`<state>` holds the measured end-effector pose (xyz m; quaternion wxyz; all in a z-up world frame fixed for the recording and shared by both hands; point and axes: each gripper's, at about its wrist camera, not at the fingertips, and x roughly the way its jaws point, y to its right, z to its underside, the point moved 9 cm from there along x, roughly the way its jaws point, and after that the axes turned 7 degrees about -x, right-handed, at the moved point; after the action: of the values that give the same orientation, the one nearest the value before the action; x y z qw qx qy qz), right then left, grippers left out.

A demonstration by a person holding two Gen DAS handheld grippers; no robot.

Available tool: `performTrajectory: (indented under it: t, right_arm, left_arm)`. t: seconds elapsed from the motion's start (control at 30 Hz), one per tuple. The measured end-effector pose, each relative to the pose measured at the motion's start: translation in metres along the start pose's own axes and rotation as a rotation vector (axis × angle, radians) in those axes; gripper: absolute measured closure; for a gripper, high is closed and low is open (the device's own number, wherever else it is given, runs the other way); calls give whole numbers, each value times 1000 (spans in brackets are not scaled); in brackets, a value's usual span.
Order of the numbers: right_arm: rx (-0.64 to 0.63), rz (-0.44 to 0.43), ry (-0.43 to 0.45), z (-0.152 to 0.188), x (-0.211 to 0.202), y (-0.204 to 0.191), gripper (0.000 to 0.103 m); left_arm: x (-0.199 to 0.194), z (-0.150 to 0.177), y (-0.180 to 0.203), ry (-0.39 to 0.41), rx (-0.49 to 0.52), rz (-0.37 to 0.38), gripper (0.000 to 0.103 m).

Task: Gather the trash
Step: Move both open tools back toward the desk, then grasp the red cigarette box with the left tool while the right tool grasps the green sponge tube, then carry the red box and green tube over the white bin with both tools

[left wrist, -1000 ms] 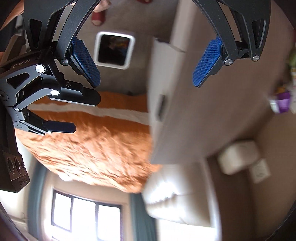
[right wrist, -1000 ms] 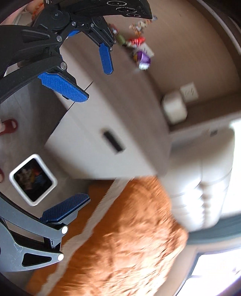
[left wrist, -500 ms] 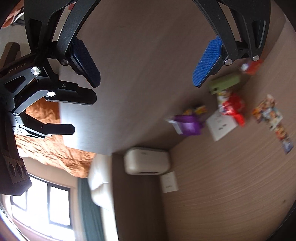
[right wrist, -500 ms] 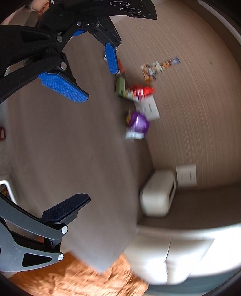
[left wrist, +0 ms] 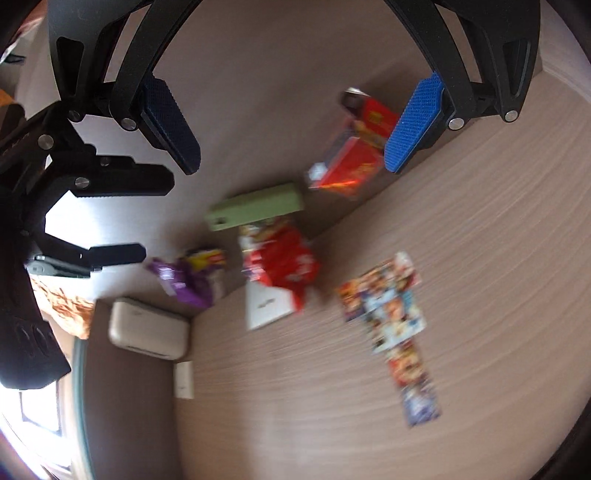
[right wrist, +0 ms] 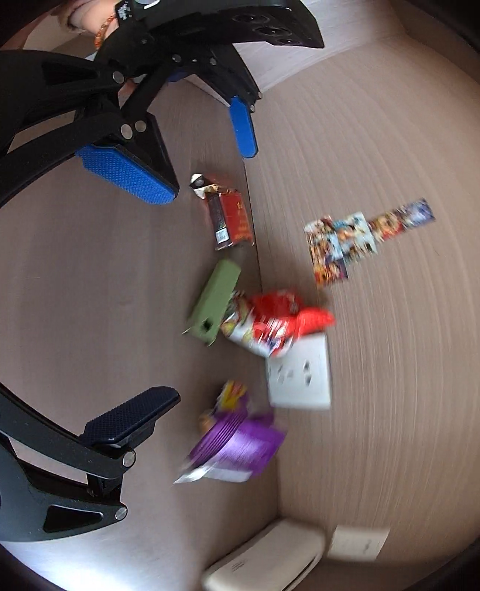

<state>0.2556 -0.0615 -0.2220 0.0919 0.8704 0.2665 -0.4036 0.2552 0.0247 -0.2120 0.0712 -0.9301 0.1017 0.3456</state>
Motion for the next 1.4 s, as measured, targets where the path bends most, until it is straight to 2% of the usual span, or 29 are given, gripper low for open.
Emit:
performTrajectory:
  t: [0.13, 0.33, 0.37, 0.4, 0.47, 0.5, 0.57, 0.63, 0.7, 0.77, 1.0, 1.13, 1.27, 1.4]
  right_arm:
    - [-52, -9, -62, -9, 42, 1, 4]
    - [-95, 13, -147, -8, 86, 12, 4]
    - [-109, 17, -163, -6, 92, 12, 7]
    - [-116, 17, -174, -5, 94, 11, 16]
    - [-147, 27, -189, -4, 97, 5, 23]
    - [-154, 22, -193, -3, 96, 2, 31]
    - [-166, 17, -195, -2, 93, -7, 41]
    - [-177, 13, -195, 1, 90, -15, 51]
    - [-172, -5, -190, 3, 86, -23, 66]
    - [-146, -31, -177, 5, 81, -30, 74]
    - [-33, -48, -117, 1, 61, -32, 75]
    - [-9, -38, -68, -5, 33, -37, 76]
    - [13, -33, -40, 4, 5, -42, 76]
    - [26, -6, -21, 17, -25, -34, 76]
  left_arm:
    - [33, 0, -34, -44, -26, -17, 5]
    - [72, 1, -54, -127, -61, 92, 6]
    - [79, 3, -54, -149, -60, 108, 7]
    - [82, 4, -54, -156, -56, 120, 10]
    - [89, 9, -52, -179, -45, 138, 21]
    - [90, 11, -50, -186, -43, 149, 28]
    - [92, 17, -45, -197, -33, 150, 42]
    - [89, 21, -42, -194, -22, 142, 48]
    - [88, 22, -39, -196, -41, 154, 49]
    - [85, 25, -37, -196, -45, 152, 50]
    - [76, 26, -21, -204, -69, 148, 52]
    - [52, 18, -17, -177, -85, 141, 52]
    - [32, 16, -7, -161, -84, 137, 52]
    - [12, 20, 25, -156, -44, 167, 52]
